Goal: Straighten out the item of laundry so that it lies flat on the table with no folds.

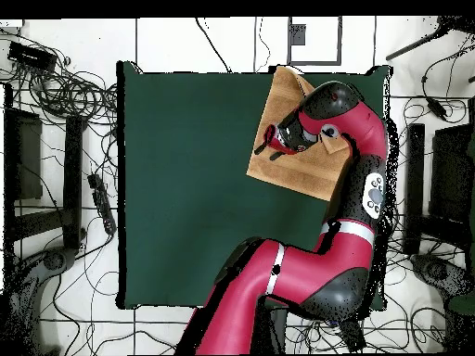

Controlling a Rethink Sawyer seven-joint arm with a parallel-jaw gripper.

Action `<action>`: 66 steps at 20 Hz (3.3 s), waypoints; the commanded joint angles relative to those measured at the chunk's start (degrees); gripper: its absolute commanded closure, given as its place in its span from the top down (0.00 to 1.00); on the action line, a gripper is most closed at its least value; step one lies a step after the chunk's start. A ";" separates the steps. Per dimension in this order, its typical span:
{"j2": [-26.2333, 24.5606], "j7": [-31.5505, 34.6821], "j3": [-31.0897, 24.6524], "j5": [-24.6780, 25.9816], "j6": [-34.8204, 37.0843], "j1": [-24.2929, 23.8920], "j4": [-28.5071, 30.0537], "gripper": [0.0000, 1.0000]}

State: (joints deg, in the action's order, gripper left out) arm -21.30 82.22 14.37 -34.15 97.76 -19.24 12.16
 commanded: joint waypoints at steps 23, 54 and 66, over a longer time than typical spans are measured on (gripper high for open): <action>23.90 -1.33 -8.96 1.84 -6.00 6.42 55.08 1.00; 7.09 10.94 14.19 -4.74 6.53 -5.39 -6.04 1.00; -3.60 7.00 49.44 -38.49 -1.24 -11.01 -11.48 1.00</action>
State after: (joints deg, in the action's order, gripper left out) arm -16.88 82.22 45.18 -59.31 103.78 -29.56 1.63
